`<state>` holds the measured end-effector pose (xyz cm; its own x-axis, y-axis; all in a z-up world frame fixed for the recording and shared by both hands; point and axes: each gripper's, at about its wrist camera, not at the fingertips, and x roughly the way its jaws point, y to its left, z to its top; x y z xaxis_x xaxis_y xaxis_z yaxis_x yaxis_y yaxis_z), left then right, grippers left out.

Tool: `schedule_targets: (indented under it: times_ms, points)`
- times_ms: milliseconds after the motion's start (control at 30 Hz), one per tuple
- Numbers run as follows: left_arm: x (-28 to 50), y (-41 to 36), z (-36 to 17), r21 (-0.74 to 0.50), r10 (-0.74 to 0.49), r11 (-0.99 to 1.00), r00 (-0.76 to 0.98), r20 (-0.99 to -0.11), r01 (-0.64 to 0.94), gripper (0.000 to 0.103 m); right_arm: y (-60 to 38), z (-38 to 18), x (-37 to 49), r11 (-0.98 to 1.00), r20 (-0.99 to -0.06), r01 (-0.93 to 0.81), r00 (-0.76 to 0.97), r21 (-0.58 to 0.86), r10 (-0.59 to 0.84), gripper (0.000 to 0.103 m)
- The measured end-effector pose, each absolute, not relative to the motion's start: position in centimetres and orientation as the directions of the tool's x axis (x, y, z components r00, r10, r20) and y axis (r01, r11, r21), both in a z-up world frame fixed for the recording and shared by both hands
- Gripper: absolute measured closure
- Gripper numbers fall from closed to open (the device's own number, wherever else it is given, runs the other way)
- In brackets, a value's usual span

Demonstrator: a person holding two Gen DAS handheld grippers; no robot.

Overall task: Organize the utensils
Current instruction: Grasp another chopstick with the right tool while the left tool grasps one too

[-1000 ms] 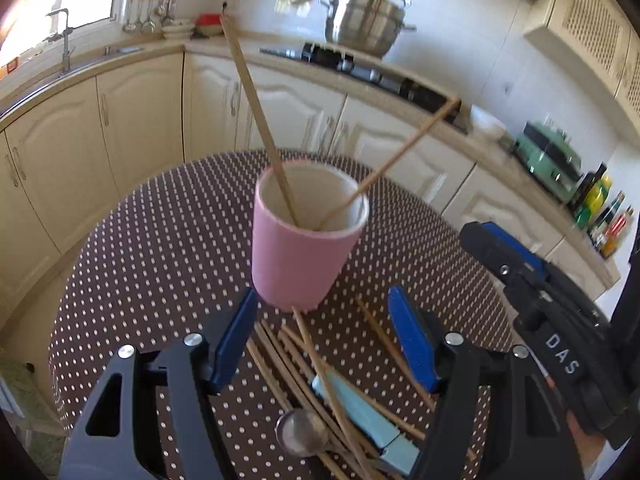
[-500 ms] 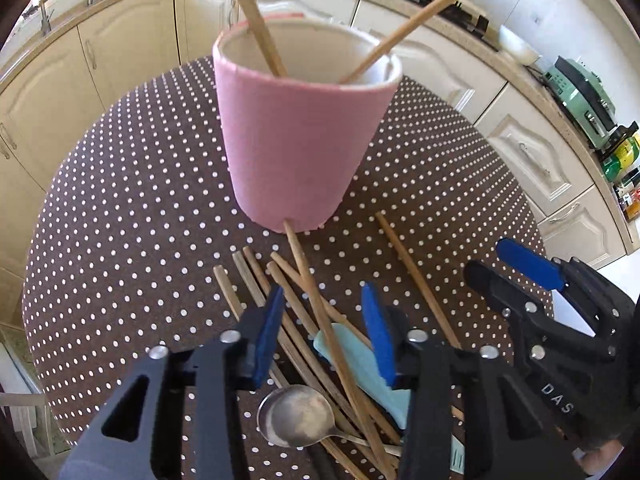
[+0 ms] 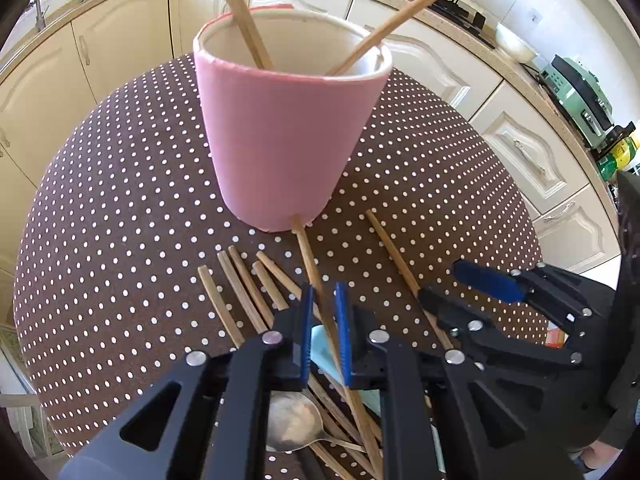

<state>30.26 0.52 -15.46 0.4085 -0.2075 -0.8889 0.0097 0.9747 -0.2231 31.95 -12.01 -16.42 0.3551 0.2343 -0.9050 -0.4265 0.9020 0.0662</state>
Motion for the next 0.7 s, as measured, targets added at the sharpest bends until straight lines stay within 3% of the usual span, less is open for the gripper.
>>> schedule_targets:
  times_ms: [133,267,533,700]
  points:
    - [30.2,0.5,-15.3,-0.226,-0.212,0.974,0.416,-0.884,0.015,0.096,-11.2,-17.3,32.4,0.898,-0.923,-0.439,0.329,0.038,0.200,0.076]
    - [29.9,0.4,-14.9,-0.229,-0.216,0.973,0.433,-0.875,0.023,0.099,-10.6,-17.3,32.5,0.894,-0.923,-0.448,0.332,0.030,0.197,0.096]
    - [28.7,0.3,-12.7,-0.242,-0.237,0.969,0.507,-0.828,0.059,0.103,-11.9,-15.6,30.5,0.897,-0.875,-0.437,0.406,0.068,0.264,0.097]
    - [29.3,0.7,-13.0,-0.230,-0.209,0.973,0.454,-0.866,0.009,0.099,-12.2,-15.1,29.9,0.895,-0.871,-0.438,0.405,0.083,0.279,0.097]
